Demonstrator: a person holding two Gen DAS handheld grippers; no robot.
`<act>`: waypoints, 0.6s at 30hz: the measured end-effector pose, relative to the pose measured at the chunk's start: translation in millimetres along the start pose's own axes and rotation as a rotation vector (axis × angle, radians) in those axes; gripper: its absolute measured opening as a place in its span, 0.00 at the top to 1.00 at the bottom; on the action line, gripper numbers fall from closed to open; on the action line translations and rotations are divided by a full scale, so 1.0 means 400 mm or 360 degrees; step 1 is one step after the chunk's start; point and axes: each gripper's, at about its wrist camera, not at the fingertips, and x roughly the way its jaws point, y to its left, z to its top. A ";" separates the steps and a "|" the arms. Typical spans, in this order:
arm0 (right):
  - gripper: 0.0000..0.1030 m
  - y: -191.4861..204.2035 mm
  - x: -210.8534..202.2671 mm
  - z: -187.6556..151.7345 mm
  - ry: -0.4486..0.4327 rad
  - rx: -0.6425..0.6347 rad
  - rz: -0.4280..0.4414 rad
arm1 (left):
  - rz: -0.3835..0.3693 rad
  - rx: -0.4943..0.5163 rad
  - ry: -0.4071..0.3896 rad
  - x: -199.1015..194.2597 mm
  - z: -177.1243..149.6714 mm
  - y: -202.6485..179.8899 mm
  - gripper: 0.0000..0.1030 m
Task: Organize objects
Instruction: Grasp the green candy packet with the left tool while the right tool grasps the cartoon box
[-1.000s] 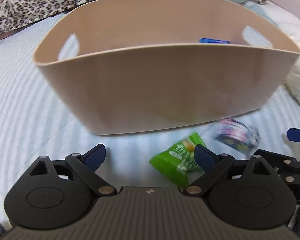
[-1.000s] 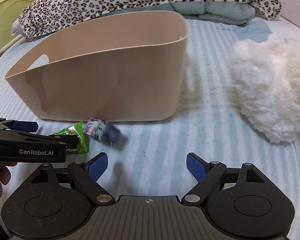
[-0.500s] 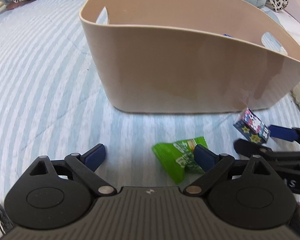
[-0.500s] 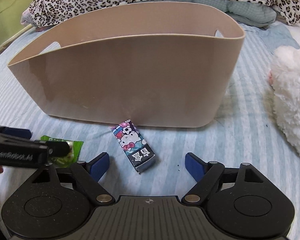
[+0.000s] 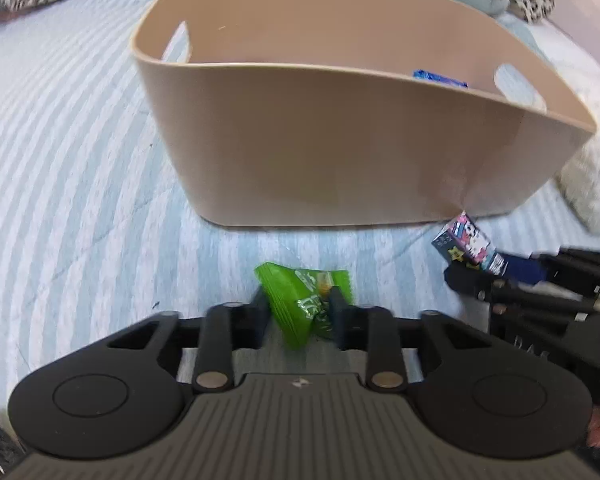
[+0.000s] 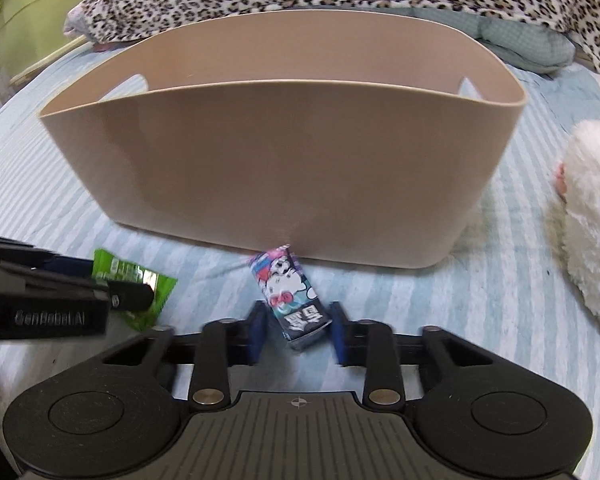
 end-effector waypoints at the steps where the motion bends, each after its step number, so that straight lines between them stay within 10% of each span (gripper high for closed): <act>1: 0.77 0.004 -0.003 -0.002 -0.0001 -0.0009 0.0008 | -0.0018 -0.0022 0.0004 -0.004 0.003 0.008 0.78; 18: 0.79 -0.011 -0.192 -0.021 -0.0236 -0.0005 0.0019 | -0.0041 0.0218 -0.0262 -0.222 -0.020 -0.013 0.81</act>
